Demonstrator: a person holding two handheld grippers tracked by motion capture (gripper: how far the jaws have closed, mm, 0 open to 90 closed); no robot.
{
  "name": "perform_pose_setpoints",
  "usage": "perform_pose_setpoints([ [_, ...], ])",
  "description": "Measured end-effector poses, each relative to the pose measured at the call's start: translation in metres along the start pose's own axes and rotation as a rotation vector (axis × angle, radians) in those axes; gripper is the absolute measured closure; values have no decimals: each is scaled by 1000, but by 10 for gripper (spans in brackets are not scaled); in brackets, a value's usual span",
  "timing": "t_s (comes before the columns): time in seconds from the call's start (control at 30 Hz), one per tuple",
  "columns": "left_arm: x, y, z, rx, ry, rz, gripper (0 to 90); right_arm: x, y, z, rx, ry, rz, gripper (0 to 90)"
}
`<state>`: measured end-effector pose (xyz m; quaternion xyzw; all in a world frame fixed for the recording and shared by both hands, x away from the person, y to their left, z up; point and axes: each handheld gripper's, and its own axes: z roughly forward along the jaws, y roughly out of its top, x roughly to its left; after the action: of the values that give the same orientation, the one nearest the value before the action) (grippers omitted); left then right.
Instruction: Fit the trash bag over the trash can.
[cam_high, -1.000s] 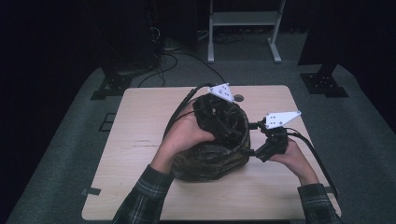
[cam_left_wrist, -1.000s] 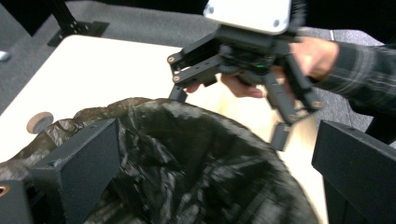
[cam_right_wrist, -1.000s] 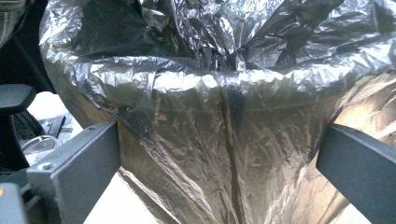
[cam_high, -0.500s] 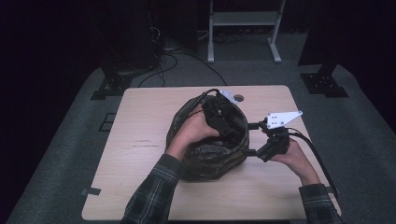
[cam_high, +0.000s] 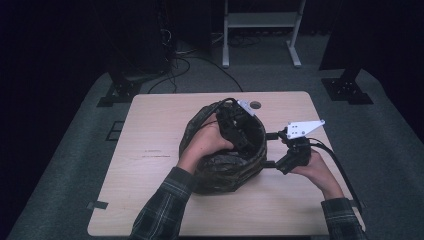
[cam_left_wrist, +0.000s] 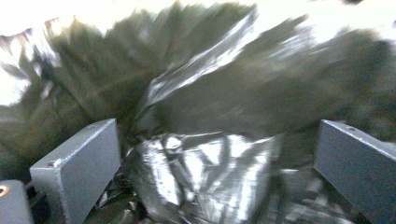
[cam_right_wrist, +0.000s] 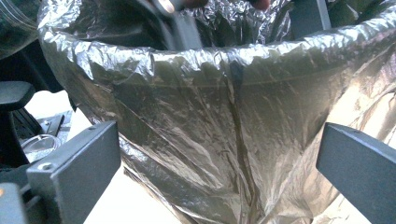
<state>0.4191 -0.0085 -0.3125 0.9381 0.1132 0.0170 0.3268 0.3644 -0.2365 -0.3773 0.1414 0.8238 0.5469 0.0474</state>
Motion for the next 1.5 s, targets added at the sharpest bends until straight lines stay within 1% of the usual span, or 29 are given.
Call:
perform_pose_setpoints([
  [0.1, -11, 0, -11, -14, 2, 27, 0, 1, 1, -2, -5, -1, -1, 0],
  [0.13, -14, 0, -13, -16, 1, 28, 0, 1, 1, -2, -6, -2, -5, 0],
  [0.2, -20, -2, -14, 3, -1, 38, 0, 2, 1, -3, -4, -1, -5, 0],
  [0.3, -21, -6, -10, 51, -4, 38, 0, 2, 1, -3, -3, -2, -3, 0],
  [0.4, -19, -12, -3, 85, -22, 28, 0, 3, 1, -2, -3, -2, -6, 0],
  [0.5, -19, -15, 4, 128, -26, 32, 0, 2, 0, -1, 3, 1, -2, 0],
  [0.6, -20, -16, 12, 196, -2, 47, 0, 2, -1, 0, 6, 1, -1, 0],
  [0.63, -20, -16, 14, 213, 8, 49, 0, 2, -1, 0, 6, 0, 0, 0],
  [0.67, -20, -16, 14, 219, 15, 51, 0, 2, -1, 0, 5, 0, 0, 0],
  [0.73, -20, -15, 13, 206, 11, 50, 0, 2, -1, 0, 3, 0, 0, 0],
  [0.77, -20, -14, 10, 179, 4, 51, 0, 2, -1, 0, 3, 1, 1, 0],
  [0.8, -19, -14, 8, 163, 4, 48, 0, 3, -1, 0, 3, 1, 0, 0],
  [0.97, -17, -14, -6, 62, 15, 35, 0, 3, -1, 0, 0, -2, -2, 0],
  [1.03, -15, -14, -12, 17, 12, 34, 0, 3, -1, 0, -1, -6, 5, 0],
  [1.17, -15, -15, -27, -71, 28, 33, 0, 4, 0, -3, -5, -16, 3, 0],
  [1.27, -15, -17, -38, -123, 44, 37, 0, 6, 1, -6, -12, -25, 2, 0],
  [1.3, -16, -18, -42, -145, 42, 29, 0, 6, 1, -7, -13, -28, 2, 0],
  [1.37, -16, -20, -50, -174, 46, 38, 0, 6, 1, -9, -13, -37, 2, 0],
  [1.43, -18, -24, -57, -218, 41, 33, 0, 7, 0, -11, -15, -42, 1, 0],
  [1.5, -20, -27, -65, -236, 49, 36, 0, 7, -1, -13, -8, -50, 3, 0],
])
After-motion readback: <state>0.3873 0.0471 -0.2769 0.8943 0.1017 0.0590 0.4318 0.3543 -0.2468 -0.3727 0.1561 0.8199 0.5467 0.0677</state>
